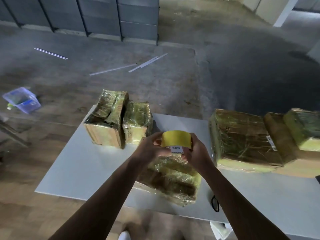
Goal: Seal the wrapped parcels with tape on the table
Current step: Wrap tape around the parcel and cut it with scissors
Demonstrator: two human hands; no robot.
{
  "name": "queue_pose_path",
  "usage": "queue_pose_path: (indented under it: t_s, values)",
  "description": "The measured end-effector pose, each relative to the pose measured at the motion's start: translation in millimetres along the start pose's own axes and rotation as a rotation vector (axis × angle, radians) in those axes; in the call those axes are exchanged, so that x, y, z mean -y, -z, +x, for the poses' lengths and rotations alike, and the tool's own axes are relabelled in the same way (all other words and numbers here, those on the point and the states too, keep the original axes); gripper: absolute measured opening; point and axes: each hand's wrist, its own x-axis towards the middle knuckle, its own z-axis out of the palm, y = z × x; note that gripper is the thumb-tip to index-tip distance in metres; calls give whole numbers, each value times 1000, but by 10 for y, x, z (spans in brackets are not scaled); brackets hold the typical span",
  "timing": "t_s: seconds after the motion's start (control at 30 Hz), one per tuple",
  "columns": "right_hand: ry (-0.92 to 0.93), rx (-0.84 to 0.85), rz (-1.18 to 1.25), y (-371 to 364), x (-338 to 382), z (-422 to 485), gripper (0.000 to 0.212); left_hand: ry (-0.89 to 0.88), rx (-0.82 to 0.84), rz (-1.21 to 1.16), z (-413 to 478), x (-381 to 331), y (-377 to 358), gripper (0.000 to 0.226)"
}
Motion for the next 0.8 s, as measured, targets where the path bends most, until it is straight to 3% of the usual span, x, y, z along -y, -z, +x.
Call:
queue_pose_path:
  t_s: [0.17,0.47,0.8]
  values:
    - [15,-34,26,-98,-22,-2,27,76,38,-292,-5,81,188,20]
    - [70,-56,-51,-151,-64,17,20,227,-121,-447,-3,37,233,24]
    - [75,-64,-24,-116,-9,1,31,273,-120,-487,50,44,150,30]
